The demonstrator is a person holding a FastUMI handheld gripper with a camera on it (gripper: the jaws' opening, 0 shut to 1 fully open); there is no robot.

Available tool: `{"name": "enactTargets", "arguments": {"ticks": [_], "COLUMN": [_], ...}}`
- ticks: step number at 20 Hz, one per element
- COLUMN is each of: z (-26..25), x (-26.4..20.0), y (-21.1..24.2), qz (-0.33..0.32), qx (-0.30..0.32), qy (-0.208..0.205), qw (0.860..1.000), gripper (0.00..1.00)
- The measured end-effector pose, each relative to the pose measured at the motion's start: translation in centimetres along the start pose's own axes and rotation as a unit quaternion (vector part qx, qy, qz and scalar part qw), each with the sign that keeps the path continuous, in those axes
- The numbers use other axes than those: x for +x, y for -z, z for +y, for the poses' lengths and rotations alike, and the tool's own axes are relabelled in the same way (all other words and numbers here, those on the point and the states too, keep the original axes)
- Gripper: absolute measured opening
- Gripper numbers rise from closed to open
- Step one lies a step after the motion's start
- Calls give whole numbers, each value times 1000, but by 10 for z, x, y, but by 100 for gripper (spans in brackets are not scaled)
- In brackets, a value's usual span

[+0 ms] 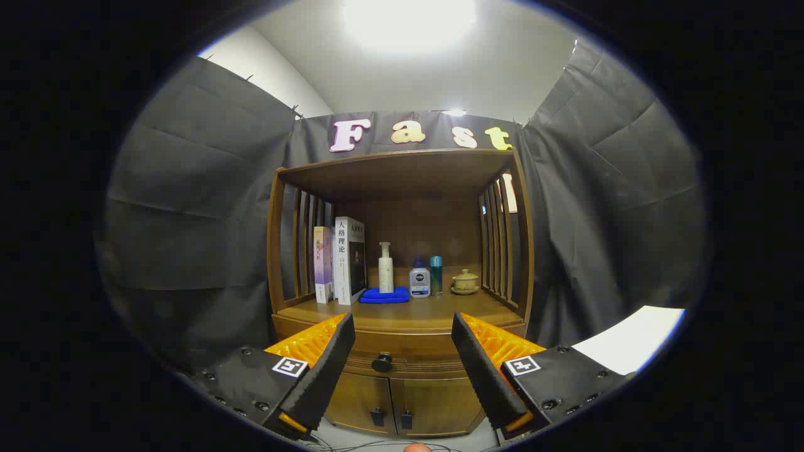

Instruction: Pull open the drawer, take out the items inside it, and place them on the countertop above the cabinet.

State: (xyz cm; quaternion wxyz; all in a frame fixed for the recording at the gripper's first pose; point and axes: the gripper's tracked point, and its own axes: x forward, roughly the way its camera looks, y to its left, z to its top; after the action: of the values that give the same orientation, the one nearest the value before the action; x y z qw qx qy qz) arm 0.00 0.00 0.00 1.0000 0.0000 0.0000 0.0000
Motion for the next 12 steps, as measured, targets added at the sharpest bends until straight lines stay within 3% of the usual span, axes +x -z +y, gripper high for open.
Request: {"name": "enactTargets", "arguments": {"ticks": [12], "z": [-1], "x": [9], "y": [11], "qz": [7], "qx": [-1], "qy": [7], "qw": [1000], "gripper": [98]}}
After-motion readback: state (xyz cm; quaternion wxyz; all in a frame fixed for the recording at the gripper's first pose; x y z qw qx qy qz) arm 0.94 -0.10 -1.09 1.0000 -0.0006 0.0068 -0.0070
